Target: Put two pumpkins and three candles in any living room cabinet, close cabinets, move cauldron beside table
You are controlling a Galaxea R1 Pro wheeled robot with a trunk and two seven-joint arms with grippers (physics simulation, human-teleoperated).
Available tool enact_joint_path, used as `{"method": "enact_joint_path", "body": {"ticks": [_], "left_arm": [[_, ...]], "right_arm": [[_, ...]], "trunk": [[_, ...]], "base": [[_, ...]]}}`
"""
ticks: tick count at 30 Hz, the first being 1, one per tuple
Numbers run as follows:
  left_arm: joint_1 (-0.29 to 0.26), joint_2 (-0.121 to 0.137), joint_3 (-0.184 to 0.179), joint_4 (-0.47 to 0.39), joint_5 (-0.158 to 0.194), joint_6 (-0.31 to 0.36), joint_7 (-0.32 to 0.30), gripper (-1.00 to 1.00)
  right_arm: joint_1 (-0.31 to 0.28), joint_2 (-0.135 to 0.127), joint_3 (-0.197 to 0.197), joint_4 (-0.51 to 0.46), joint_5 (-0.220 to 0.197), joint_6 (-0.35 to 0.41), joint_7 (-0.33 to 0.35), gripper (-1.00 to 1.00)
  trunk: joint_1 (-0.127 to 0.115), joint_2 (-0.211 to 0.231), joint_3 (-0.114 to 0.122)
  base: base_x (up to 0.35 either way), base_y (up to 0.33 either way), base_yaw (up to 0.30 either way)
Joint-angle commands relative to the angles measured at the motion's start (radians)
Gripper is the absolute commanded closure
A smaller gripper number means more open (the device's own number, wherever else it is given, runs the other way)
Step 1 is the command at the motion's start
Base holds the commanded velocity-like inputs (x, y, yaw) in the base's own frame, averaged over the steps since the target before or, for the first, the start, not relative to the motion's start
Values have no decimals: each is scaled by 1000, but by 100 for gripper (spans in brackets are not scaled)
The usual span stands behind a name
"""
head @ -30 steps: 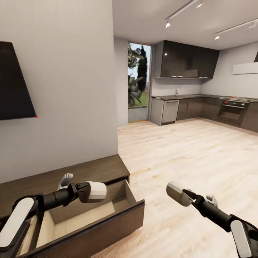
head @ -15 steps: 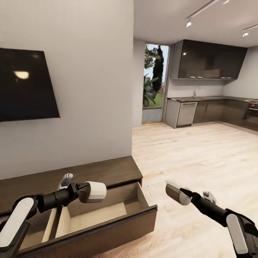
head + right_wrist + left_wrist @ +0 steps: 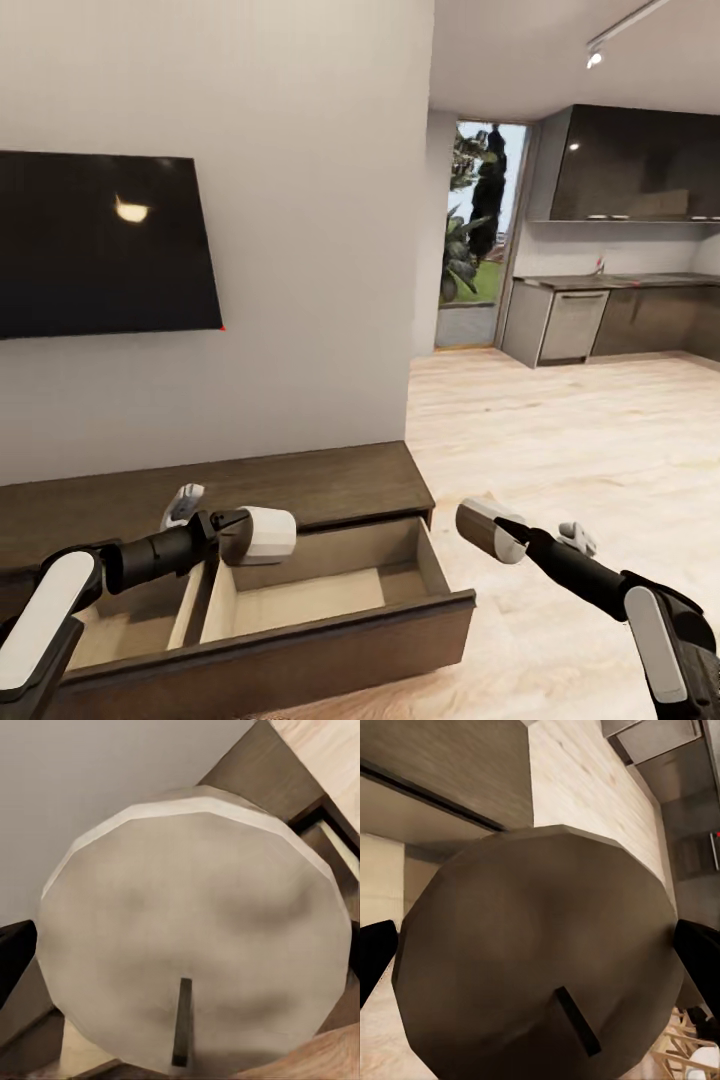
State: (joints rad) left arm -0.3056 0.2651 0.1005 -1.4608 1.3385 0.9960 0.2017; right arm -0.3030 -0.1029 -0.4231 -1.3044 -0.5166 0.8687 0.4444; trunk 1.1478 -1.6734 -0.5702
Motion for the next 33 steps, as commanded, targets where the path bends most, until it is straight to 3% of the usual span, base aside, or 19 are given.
{"method": "enact_joint_path", "body": {"ticks": [1,22,33], "left_arm": [[-1,0,1,0,20,2,10,100],[-1,0,-1,0,19,3,10,100],[-1,0,-1,0,19,3,10,100]], "right_arm": [[-1,0,0,-1,-7,7,4,100],[-1,0,3,-2,-9,3,8,100],[-1,0,1,-10,-26,13,18,100]], "trunk": [[0,-1,-1],[0,-1,-1],[0,-1,-1]], "base": [[0,0,271],[68,7,270],[54,25,38]]}}
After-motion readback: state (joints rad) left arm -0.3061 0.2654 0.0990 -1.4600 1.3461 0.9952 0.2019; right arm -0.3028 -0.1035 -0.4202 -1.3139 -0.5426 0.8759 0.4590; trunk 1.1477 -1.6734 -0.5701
